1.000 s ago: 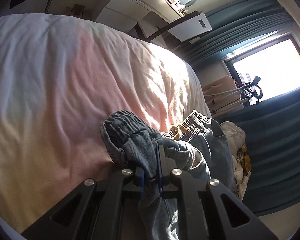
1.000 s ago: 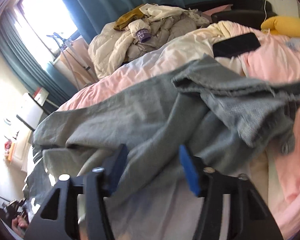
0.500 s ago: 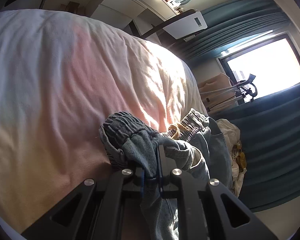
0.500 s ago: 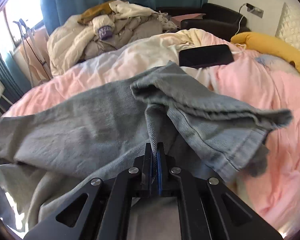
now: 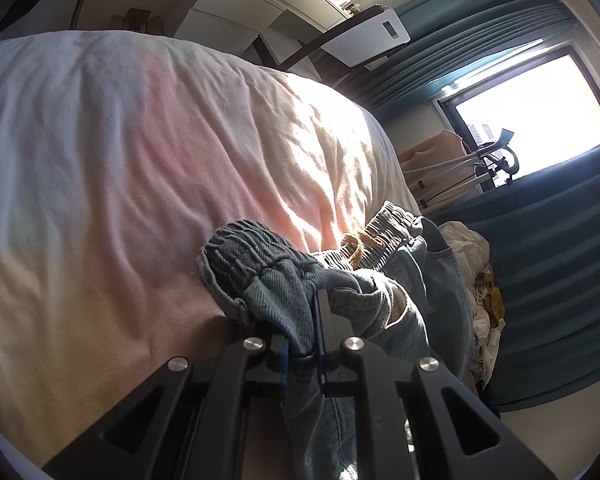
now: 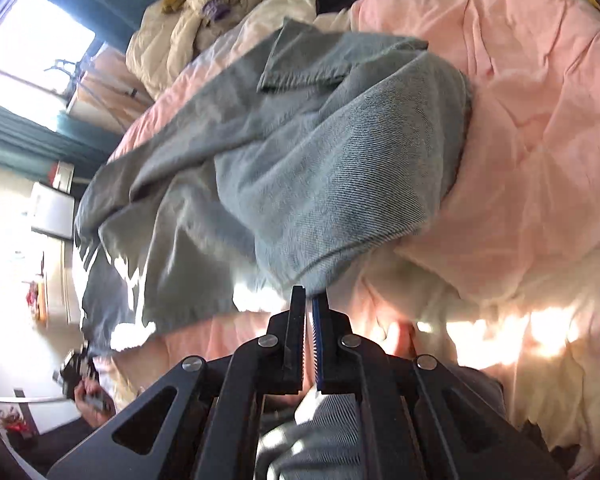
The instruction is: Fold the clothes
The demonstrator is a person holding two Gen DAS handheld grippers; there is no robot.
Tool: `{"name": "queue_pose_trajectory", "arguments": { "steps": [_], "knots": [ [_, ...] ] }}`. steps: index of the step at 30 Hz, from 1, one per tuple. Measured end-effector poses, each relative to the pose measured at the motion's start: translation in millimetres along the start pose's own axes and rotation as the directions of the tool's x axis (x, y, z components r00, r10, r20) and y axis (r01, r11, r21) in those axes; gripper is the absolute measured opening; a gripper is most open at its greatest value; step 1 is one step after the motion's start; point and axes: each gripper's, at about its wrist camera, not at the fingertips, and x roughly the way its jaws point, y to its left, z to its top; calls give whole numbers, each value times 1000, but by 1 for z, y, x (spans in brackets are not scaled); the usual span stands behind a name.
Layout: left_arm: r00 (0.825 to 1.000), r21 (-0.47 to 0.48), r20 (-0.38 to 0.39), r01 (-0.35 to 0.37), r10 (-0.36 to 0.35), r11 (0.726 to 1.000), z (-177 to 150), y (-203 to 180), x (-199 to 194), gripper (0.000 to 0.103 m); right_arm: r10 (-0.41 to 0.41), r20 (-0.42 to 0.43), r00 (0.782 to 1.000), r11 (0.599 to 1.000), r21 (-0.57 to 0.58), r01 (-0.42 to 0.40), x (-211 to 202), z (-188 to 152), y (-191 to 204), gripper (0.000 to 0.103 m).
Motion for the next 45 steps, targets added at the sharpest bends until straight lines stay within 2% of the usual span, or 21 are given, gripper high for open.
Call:
{"name": "queue_pose_trajectory", "arguments": {
  "steps": [2,5,6,7,9,11,13,16,18,20,24,26,28,33,36,38,41,43,45],
  "knots": [
    [1000,0,-4,-2,2,1000,-1,1,0,10,53,-20,998,998,-19,-53,-13,-6,-3,6],
    [1000,1,-9,-4,4,1000,-1,1,0,10,114,4,994,993,-16,-114,-39,-7,-12,6],
    [1000,3,-10,-6,6,1000,-1,0,0,10,123,30,992,992,-9,-123,-48,-3,-18,10],
    [1000,5,-11,-8,8,1000,-1,0,0,10,123,63,990,992,3,-123,-56,1,-25,15],
    [1000,17,-10,-15,15,1000,-1,-2,1,10,113,125,986,993,31,-118,-64,18,-44,45],
    [1000,24,-9,-23,23,999,-1,-2,2,10,90,170,981,991,78,-104,-58,44,-70,52],
    [1000,26,-9,-27,27,999,-1,-2,3,10,86,197,977,986,122,-111,-44,72,-99,52],
    [1000,11,-13,-21,21,1000,-1,1,3,10,124,207,970,970,181,-163,-12,106,-137,53],
    [1000,5,-16,-16,17,1000,-1,2,3,10,122,200,972,969,189,-160,8,119,-146,53],
    [1000,8,-17,-16,16,1000,-1,2,3,10,69,202,977,987,126,-96,21,129,-140,53],
    [1000,9,-16,-19,19,1000,-1,2,4,10,-27,224,974,999,34,20,32,138,-115,53],
    [1000,13,-14,-22,22,1000,-2,2,4,10,-49,227,973,995,-73,68,34,138,-90,53],
    [1000,17,-12,-25,25,1000,-1,1,4,10,-49,195,980,987,-141,78,42,139,-73,53],
    [1000,15,-13,-25,25,1000,-2,2,4,10,54,111,992,963,-269,-22,64,126,-24,55],
    [1000,16,-14,-25,25,1000,-2,2,4,10,105,46,993,930,-358,-82,70,108,7,55],
    [1000,16,-14,-25,25,1000,-2,3,4,10,118,47,992,904,-418,-88,66,99,21,55],
    [1000,14,-14,-26,26,1000,-3,2,4,10,153,97,983,898,-429,-97,48,100,16,54],
    [1000,16,-14,-28,28,999,-3,1,4,10,166,135,977,919,-380,-104,35,106,-4,54],
    [999,17,-14,-29,29,999,-2,1,4,10,146,146,979,937,-337,-89,27,112,-25,55]
  ]
}}
